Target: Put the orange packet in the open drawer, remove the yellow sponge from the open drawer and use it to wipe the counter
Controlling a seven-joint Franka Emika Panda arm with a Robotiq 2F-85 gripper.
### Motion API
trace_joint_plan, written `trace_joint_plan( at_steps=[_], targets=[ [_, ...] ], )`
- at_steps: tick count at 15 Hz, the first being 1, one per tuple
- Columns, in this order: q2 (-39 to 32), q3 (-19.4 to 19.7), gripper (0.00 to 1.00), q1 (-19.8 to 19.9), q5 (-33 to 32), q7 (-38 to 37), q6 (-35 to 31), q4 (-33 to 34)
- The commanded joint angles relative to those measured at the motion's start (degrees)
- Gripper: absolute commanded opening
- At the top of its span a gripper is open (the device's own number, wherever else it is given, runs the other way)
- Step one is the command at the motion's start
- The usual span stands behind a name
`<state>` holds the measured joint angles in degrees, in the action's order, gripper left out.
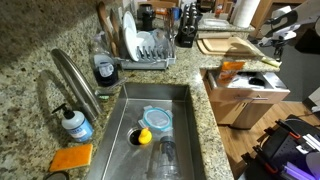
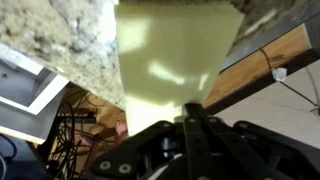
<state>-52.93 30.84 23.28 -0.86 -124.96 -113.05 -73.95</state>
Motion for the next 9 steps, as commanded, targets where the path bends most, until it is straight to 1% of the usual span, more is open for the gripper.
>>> trace_joint_plan(
  at_steps=[1, 2, 3, 6, 9],
  targets=[
    [1.12, -1.45, 0.00, -3.74, 0.02, -0.74, -7.05, -1.84],
    [0.69, -1.52, 0.00, -5.08, -0.30, -1.19, -8.42, -1.58],
    [-0.22, -1.67, 0.00, -6.44, -0.47, -1.75, -8.02, -0.65],
    [-1.21, -1.51, 0.00, -9.78, -1.94, -2.40, -5.30, -0.47],
    [-1.36, -2.15, 0.00, -12.12, -2.63, -2.56, -3.71, 0.24]
  ],
)
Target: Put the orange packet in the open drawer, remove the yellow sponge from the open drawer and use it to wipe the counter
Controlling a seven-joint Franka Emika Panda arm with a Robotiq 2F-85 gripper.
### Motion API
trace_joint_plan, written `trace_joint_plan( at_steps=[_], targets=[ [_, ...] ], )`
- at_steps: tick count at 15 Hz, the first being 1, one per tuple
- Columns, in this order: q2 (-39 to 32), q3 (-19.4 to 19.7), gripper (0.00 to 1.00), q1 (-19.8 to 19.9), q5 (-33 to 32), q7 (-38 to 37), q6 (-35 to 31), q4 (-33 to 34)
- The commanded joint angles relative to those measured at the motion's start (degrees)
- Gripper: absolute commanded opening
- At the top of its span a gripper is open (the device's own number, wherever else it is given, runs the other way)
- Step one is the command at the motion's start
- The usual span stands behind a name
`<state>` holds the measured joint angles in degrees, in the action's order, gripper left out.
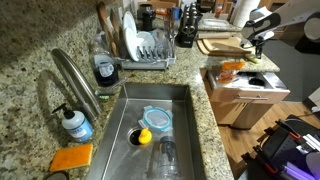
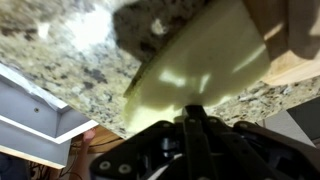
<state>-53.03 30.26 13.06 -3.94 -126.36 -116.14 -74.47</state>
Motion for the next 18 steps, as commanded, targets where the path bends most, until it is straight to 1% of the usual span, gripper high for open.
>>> trace_joint_plan(
  at_steps=[1, 3, 5, 7, 8, 9, 12, 15, 16, 18],
  targets=[
    [-0.16, -2.05, 0.00, -2.92, 0.96, -1.06, -1.43, -0.20],
    [2.83, -2.63, 0.00, -4.59, 1.72, 0.61, -3.87, -3.26],
    [4.05, -3.49, 0.00, -5.76, 2.49, 1.65, -3.84, -4.36],
    [6.35, -4.86, 0.00, -8.08, 2.44, 2.54, -6.19, -7.54],
    [7.59, -5.27, 0.00, -9.91, 1.41, 2.86, -8.63, -9.93],
    [8.84, -8.09, 0.00, -9.42, -0.86, 2.66, -9.97, -11.07],
    [11.46, -9.84, 0.00, -13.07, -4.22, 2.14, -14.57, -15.54],
    [12.57, -10.49, 0.00, -15.39, -7.38, 1.56, -17.40, -17.93],
    [12.40, -10.13, 0.00, -15.80, -8.43, 1.33, -18.54, -18.08],
    [12.83, -9.90, 0.00, -15.49, -9.42, 1.63, -19.56, -18.54]
  ],
)
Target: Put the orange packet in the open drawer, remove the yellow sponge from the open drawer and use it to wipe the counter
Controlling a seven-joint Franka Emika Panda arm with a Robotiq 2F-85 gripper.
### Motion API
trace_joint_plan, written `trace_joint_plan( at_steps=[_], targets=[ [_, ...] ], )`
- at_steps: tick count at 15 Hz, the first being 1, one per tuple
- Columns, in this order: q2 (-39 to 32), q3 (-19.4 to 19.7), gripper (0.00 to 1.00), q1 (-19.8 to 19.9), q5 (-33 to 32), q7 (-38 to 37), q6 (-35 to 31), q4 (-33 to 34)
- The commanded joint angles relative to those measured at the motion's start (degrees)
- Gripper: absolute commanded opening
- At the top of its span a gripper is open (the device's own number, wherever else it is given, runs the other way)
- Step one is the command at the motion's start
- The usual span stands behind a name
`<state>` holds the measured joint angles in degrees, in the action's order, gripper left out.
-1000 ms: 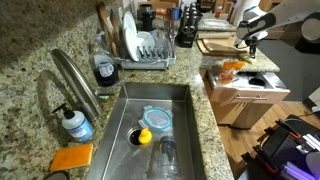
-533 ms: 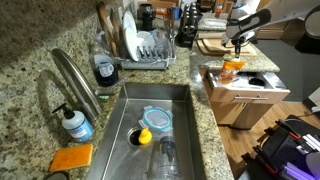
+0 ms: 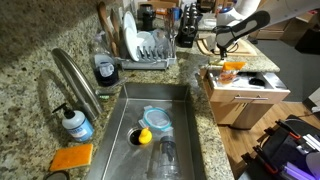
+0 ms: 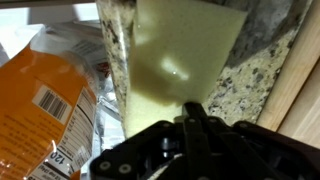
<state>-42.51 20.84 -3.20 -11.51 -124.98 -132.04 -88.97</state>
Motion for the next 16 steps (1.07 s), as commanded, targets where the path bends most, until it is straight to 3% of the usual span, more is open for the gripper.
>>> trace_joint_plan(
  at_steps=[1, 3, 9, 16],
  targets=[
    [2.56, -0.40, 0.00, 1.39, -1.95, 0.64, -4.65, -4.32],
    [3.15, -0.19, 0.00, 3.18, -0.73, 0.99, -4.29, -4.78],
    [2.85, 7.78, 0.00, 8.76, -2.32, -1.99, 0.65, -9.65],
    [3.57, 12.14, 0.00, 14.73, -2.12, -2.89, 4.52, -11.41]
  ],
)
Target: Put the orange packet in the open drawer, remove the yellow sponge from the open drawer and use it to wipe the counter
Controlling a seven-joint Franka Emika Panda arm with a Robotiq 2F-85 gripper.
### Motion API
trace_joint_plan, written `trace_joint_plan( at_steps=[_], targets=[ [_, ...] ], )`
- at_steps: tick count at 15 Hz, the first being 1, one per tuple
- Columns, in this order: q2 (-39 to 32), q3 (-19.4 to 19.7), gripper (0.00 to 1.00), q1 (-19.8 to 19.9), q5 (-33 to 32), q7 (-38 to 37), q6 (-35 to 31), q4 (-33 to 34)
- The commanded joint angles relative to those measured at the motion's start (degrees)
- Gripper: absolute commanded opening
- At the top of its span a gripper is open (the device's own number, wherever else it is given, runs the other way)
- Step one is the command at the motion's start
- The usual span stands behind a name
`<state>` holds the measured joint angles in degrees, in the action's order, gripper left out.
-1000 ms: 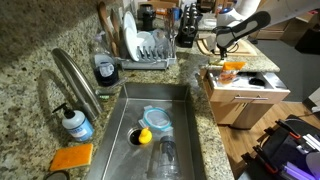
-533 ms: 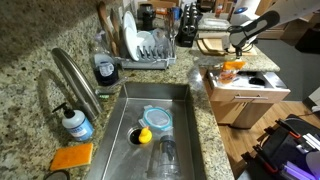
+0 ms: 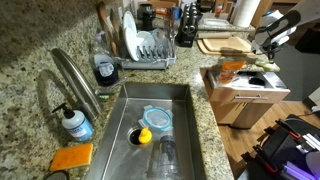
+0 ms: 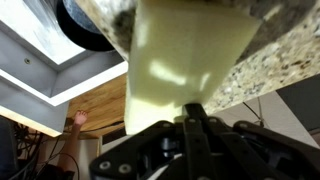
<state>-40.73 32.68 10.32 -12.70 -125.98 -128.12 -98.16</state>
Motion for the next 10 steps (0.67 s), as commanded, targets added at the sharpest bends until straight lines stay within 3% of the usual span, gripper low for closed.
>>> trace_joint_plan(
  at_steps=[1, 6, 10],
  targets=[
    [2.07, 1.13, 0.00, 1.09, -1.44, -2.88, -0.40, -2.91],
    [-0.06, 2.80, 0.00, 1.02, -2.58, -7.10, -3.23, -0.03],
    [-2.18, 0.68, 0.00, -1.58, -4.57, -8.91, -8.02, 1.02]
  ],
)
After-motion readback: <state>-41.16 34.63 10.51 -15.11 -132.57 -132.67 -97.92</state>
